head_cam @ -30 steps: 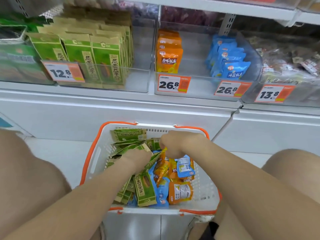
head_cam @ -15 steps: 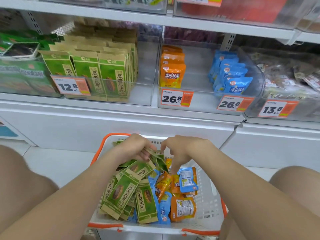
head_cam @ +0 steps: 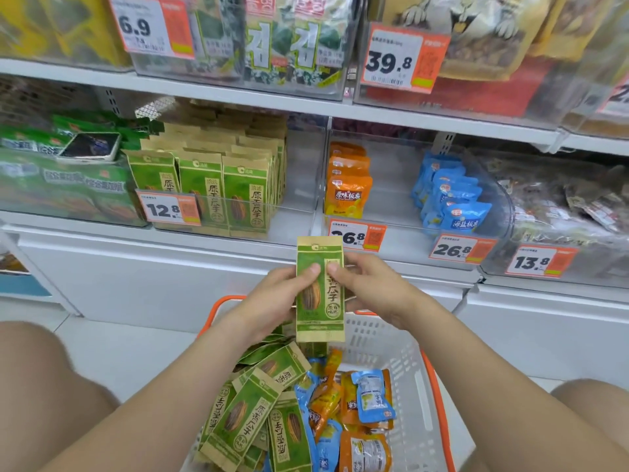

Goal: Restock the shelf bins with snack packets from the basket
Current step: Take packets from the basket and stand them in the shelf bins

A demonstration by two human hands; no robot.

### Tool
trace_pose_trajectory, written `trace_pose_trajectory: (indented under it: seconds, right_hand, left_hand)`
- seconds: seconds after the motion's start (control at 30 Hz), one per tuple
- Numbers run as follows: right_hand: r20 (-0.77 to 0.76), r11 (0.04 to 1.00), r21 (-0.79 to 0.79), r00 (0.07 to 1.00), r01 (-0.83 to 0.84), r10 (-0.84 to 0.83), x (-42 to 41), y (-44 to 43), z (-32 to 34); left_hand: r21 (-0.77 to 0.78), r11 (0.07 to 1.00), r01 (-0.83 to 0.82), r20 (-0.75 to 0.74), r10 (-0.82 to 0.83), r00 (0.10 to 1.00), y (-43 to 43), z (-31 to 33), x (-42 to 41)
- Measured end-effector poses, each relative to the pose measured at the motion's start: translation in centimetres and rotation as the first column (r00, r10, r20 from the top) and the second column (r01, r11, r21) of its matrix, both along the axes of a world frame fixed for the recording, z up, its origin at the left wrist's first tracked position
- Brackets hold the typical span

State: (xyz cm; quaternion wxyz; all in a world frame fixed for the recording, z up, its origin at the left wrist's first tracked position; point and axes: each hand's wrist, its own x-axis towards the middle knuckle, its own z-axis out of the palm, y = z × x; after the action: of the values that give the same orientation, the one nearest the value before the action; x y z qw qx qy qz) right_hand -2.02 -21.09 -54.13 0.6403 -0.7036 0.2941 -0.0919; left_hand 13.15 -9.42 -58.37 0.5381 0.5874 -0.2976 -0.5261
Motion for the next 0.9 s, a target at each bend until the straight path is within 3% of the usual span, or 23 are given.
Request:
trace_pose_trajectory:
  seconds: [0.07,0.17,0.37,0.43,0.5,0.53,0.6,0.73,0.8,0.9]
  right_hand:
    - [0.036,0.991,-0.125,0.998,0.057,-0.053,0.3,-0.2,0.8]
    - [0.089,0.9,-0.401,0.985,0.169,-0.146,0.8,-0.5,2.2]
    - [0.102,0.651,-0.747,0.991,0.134,-0.087,1.7,0.1,5.6]
    - [0.226,0.537,-0.801,0.964,0.265,-0.139,2.1,0.5,6.4]
    - [0.431,0.449,-0.767,0.886,0.459,-0.17,2.7,1.1,7.2]
    - [0.522,0.414,-0.736,0.839,0.535,-0.157,3.1,1.4,7.5]
    - [0.62,0.326,-0.723,0.78,0.61,-0.084,4.0,1.6,8.1]
    - [0.537,0.213,-0.819,0.843,0.532,-0.04,6.8,0.2,7.5]
    - [0.469,0.192,-0.859,0.88,0.475,-0.076,8.3,-1.0,7.0]
    - [0.381,0.153,-0.905,0.917,0.397,-0.119,10.5,-3.0,6.9]
  left_hand:
    - [-0.112,0.993,-0.048,0.134,0.063,0.989,0.0,0.9,0.1]
    - [-0.219,0.975,-0.026,0.338,0.1,0.936,-0.3,2.6,1.4]
    - [-0.168,0.956,0.239,0.749,-0.033,0.661,-1.2,8.6,5.3]
    - [-0.115,0.961,0.252,0.874,-0.023,0.486,-1.6,10.6,6.7]
    - [-0.027,0.98,0.197,0.976,-0.017,0.218,-2.1,11.8,7.9]
    - [-0.008,0.989,0.148,0.994,-0.009,0.111,-2.3,12.1,8.4]
    - [-0.049,0.998,0.035,0.999,0.049,-0.008,-2.9,12.4,9.1]
    - [-0.198,0.966,-0.167,0.969,0.168,-0.179,-4.5,11.6,10.1]
    - [-0.212,0.955,-0.208,0.96,0.164,-0.227,-5.3,10.8,10.8]
    - [-0.16,0.95,-0.267,0.976,0.111,-0.189,-6.4,10.2,11.6]
